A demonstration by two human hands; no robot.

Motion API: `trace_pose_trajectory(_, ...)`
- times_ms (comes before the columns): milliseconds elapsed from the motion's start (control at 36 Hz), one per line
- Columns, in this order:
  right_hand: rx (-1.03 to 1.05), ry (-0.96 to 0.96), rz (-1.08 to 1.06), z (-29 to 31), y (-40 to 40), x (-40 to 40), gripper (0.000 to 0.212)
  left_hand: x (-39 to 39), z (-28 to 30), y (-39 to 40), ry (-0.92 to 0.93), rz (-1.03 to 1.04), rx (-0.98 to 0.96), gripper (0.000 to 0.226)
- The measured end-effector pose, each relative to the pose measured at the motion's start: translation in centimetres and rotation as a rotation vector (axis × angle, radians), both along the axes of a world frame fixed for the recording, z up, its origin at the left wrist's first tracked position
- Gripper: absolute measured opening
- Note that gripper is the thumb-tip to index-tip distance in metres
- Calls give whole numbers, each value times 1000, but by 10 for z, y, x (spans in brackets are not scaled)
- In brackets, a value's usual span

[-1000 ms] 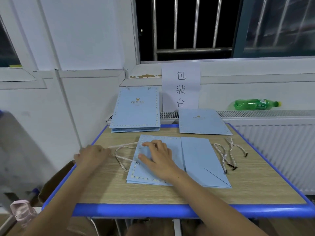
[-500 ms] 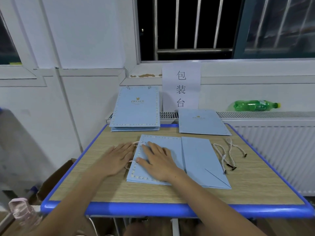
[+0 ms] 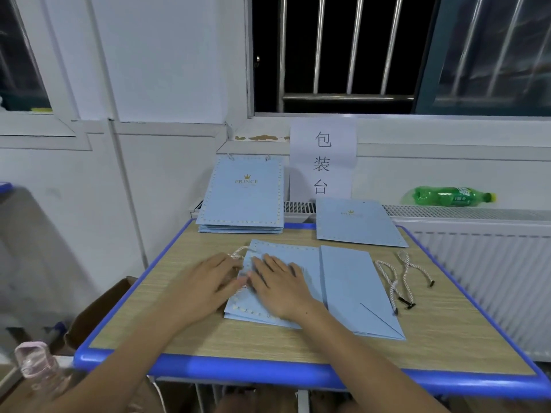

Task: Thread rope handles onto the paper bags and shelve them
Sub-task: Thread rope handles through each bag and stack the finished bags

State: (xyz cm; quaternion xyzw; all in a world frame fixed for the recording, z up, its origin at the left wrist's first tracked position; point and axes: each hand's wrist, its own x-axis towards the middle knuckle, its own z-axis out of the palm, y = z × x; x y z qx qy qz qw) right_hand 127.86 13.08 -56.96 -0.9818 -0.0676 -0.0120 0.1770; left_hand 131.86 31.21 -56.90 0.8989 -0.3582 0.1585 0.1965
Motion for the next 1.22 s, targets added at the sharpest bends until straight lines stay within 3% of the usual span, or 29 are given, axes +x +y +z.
trace_pose_trajectory(83,198,-66,-54,6,-2,2,36,-21,6,-1,268,-60,133,84)
trace_pose_trajectory(139,318,-87,-107,10,-2,2,35,-28,8,1,325,-68,321,84)
trace_pose_trajectory(222,532,-35,-148,17,-4,-3,42,-31,8,1,196,-89,298,76)
trace_pose_trajectory(306,717,14,-147,25,-8,-7,43,-30,6,1,33,-71,331,99)
trace_pose_trajectory(361,760,60,-124,31,-11,-7,43,-31,6,1,-45,-61,311,96)
trace_pose_trajectory(417,714,105,-76,38,-13,-7,47,-24,4,1,-272,-66,224,70)
trace_pose_trajectory(500,489,167,51,52,-14,-11,55,-16,4,-1,-361,-84,109,50)
trace_pose_trajectory(611,148,177,143,88,-17,-26,71,-13,28,-7,-46,-71,-187,56)
trace_pose_trajectory(694,-113,98,78,114,-29,-38,68,-6,45,-14,51,-82,-373,10)
trace_pose_trajectory(806,-457,-158,-103,127,-48,-45,33,3,73,-17,207,-30,-740,26)
trace_pose_trajectory(917,-441,-369,-173,138,-62,-46,22,7,87,-15,356,-106,-699,27)
trace_pose_trajectory(1000,-422,-531,-177,152,-63,-51,28,-2,81,-22,406,-86,-437,71)
trace_pose_trajectory(1083,-396,-607,-131,166,-56,-56,31,-6,68,-31,305,-12,-455,95)
trace_pose_trajectory(1139,-340,-607,-99,175,-52,-58,31,-2,66,-35,222,84,-487,83)
trace_pose_trajectory(1222,-267,-584,-131,185,-52,-61,31,4,73,-34,299,77,-557,29)
